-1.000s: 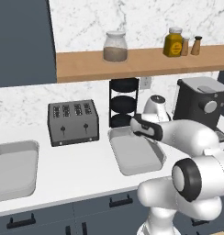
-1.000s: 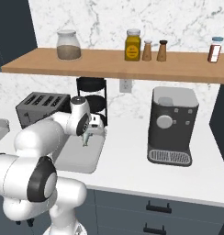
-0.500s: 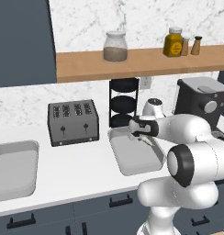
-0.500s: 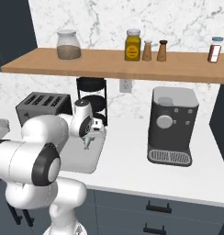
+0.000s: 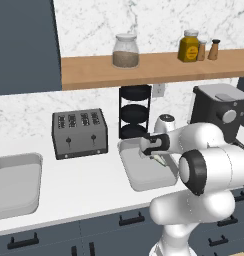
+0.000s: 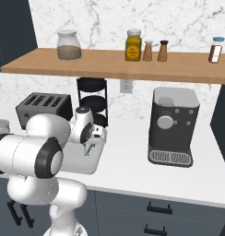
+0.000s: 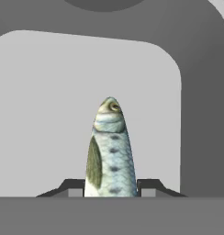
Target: Place one bell pepper and one fish in each tupperware on the nearby counter, to pack two identical lunches.
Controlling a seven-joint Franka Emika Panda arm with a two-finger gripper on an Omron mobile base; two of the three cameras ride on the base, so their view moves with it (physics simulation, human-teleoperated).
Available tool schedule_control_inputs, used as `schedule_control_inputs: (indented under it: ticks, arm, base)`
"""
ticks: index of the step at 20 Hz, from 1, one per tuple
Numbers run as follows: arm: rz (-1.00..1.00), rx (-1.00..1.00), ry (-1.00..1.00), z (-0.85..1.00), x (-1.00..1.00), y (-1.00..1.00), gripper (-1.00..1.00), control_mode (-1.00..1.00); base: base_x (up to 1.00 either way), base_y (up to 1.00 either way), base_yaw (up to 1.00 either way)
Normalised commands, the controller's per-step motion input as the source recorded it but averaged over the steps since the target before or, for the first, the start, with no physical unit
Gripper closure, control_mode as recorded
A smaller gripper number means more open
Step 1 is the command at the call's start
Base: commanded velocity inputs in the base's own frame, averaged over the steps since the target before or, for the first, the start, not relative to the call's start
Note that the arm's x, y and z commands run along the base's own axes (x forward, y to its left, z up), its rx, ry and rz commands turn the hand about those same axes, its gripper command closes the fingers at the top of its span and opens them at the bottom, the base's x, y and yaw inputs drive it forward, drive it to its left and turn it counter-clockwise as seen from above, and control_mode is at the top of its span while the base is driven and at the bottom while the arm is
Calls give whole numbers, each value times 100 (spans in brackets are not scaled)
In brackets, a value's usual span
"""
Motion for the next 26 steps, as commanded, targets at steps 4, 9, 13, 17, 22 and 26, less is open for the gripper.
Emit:
schedule_control_inputs:
  ticks: [4, 9, 13, 17, 22, 26]
  arm:
    - [-10, 0, 0, 0, 3, 0, -100, -100]
    - [-6, 0, 0, 0, 0, 0, -100, -100]
    - [0, -1, 0, 16, -3, 0, -100, -100]
    - [0, 0, 0, 62, -54, 0, -100, -100]
    - [0, 0, 0, 79, -100, -19, -100, -100]
    - [0, 0, 2, 83, -99, -26, -100, -100]
  base:
    - [0, 0, 0]
    - [0, 0, 0]
    - [0, 0, 0]
    - [0, 0, 0]
    - [0, 0, 0]
    - [0, 0, 0]
